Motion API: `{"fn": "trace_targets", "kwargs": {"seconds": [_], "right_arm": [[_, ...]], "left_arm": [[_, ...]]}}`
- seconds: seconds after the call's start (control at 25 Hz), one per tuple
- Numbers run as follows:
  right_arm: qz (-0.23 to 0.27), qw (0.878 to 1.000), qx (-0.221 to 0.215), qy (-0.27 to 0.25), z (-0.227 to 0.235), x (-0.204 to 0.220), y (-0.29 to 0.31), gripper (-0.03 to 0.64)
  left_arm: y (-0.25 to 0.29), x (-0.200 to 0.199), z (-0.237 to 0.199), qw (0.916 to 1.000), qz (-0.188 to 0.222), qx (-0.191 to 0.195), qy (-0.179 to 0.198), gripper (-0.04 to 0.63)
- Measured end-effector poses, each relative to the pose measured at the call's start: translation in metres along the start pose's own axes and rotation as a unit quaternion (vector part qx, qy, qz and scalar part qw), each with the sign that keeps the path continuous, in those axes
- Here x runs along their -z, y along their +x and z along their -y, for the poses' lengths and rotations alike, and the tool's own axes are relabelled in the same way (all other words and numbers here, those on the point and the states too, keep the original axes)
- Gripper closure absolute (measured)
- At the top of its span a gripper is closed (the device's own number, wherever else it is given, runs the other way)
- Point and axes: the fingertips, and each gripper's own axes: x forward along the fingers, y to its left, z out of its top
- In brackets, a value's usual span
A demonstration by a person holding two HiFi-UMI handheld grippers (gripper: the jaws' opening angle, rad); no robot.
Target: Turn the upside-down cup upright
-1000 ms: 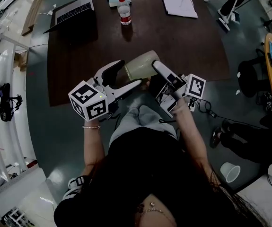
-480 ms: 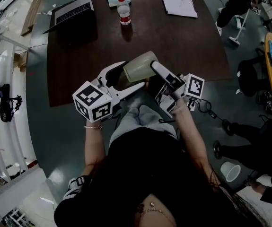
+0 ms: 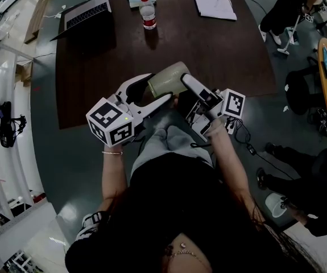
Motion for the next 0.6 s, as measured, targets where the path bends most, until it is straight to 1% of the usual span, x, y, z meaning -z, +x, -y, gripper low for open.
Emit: {"fn": "trace_targets", "kwargs": {"seconds": [0.2, 0.4, 0.6], "right_arm": [[-0.001, 1.0, -0.004, 0.0, 0.002, 0.0, -0.001, 0.247], [0.002, 1.0, -0.005, -0.001, 0.004, -0.002, -0.004, 0.247], [0.009, 1.0, 0.005, -0.005, 0.011, -0.006, -0.009, 0.247]], "left_arm": [[0.001, 0.002, -0.001, 1.0, -0.002, 0.0, 0.0, 0.295], [0.003, 0.002, -0.003, 0.9999, -0.002, -0.005, -0.014, 0.295], [0.004, 0.005, -0.01, 0.9997, -0.015, -0.016, -0.009, 0.295]]}}
